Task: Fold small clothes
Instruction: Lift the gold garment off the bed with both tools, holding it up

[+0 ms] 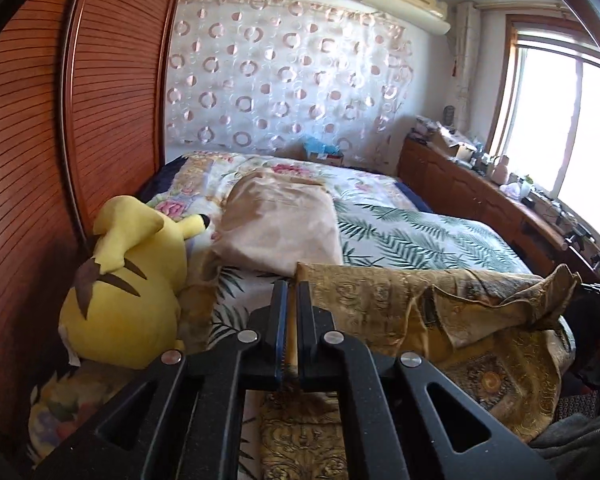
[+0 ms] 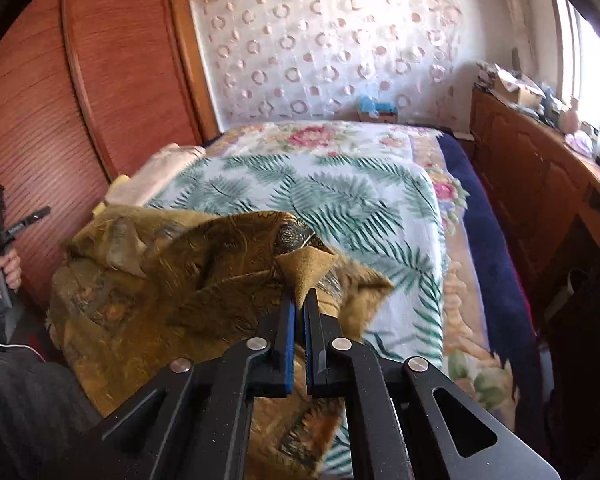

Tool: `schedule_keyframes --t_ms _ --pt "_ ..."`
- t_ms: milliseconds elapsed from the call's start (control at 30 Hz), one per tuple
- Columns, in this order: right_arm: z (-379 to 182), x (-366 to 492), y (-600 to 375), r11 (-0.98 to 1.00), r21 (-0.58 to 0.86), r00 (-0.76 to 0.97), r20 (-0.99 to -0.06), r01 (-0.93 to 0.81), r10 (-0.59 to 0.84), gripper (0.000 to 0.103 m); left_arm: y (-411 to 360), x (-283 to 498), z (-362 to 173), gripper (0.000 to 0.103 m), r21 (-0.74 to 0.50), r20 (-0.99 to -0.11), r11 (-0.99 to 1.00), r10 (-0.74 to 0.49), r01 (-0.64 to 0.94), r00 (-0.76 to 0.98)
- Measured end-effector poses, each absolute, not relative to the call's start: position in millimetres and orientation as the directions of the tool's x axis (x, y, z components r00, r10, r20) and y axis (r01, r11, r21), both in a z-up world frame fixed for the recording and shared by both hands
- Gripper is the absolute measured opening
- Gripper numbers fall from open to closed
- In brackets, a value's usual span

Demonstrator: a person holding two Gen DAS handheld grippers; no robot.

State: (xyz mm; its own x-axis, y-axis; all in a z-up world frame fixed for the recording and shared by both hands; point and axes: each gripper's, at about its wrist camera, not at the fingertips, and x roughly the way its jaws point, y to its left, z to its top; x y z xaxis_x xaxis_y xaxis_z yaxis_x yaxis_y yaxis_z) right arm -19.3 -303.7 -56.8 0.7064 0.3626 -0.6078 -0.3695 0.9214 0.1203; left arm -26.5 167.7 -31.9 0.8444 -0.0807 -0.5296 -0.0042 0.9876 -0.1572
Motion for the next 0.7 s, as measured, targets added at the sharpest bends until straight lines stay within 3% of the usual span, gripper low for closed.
schedule_keyframes --t_ms 33,67,167,233,433,567,700 --pt "-58 -16 -304 0.926 0.12 0.706 -0.615 -0.358 0.352 0.004 168 -22 -33 0.015 -0.146 -0.538 0.989 -0.074 -0.006 0.84" --pt "-58 -13 -305 0.929 0.118 0.708 -0.616 -0.35 0.345 0.007 168 -19 -33 0.031 -0.14 -0.542 0.99 -0.071 -0.007 0.838" --pt "-51 -7 -300 0.937 0.092 0.726 -0.608 -0.337 0.321 0.013 167 -6 -32 0.056 -0.134 -0.54 0.991 -0.082 0.01 0.838" --pt "-47 -8 -299 0.944 0.06 0.746 -0.598 -0.324 0.294 0.025 163 6 -31 0.069 -0.129 -0.542 0.991 -0.095 0.029 0.835" --pt "-33 -1 -291 0.954 0.01 0.781 -0.571 -0.3 0.251 0.048 157 47 -36 0.074 -0.116 -0.573 0.992 -0.11 0.052 0.812" --pt "-43 19 -287 0.958 0.0 0.786 -0.572 -0.286 0.234 0.053 155 73 -44 0.074 -0.104 -0.607 0.993 -0.11 0.058 0.787" --pt "-67 53 -276 0.956 -0.004 0.745 -0.627 -0.293 0.226 0.054 158 94 -59 0.075 -0.099 -0.658 0.994 -0.099 0.045 0.746"
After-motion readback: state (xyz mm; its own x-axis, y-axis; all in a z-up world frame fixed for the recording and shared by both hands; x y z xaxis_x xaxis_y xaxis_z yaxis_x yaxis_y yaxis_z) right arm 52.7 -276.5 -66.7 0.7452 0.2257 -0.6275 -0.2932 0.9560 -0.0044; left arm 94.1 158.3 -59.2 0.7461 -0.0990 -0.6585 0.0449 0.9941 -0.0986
